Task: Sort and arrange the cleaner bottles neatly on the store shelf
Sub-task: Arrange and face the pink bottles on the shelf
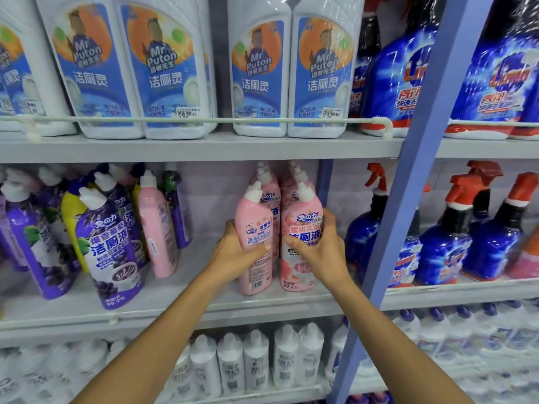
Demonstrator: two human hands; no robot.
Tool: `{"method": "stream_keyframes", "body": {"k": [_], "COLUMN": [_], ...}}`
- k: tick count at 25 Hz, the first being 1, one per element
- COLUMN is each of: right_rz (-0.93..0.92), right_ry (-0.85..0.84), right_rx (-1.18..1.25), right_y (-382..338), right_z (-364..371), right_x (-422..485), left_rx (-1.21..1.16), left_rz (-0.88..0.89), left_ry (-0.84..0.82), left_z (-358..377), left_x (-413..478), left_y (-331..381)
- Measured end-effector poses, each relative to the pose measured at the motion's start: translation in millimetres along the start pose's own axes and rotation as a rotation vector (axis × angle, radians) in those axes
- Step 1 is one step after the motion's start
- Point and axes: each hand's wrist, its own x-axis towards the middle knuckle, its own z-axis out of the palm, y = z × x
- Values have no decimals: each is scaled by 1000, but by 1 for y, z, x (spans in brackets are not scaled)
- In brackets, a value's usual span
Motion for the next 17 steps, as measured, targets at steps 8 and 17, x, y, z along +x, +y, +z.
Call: {"method": "stream_keyframes", "body": {"k": [8, 17], "right_rz": [-35, 98], "right_ry": [0, -122], "right_rx": [49, 46], "right_y": [3, 18], "right_z": [0, -4], "right_x": [-5, -10], "left_rx": [151, -122], "left_rz": [117, 78], "left_ry": [94, -134], "left_z": [24, 6], "left_x": [-20, 5], "left_y": [3, 4]}}
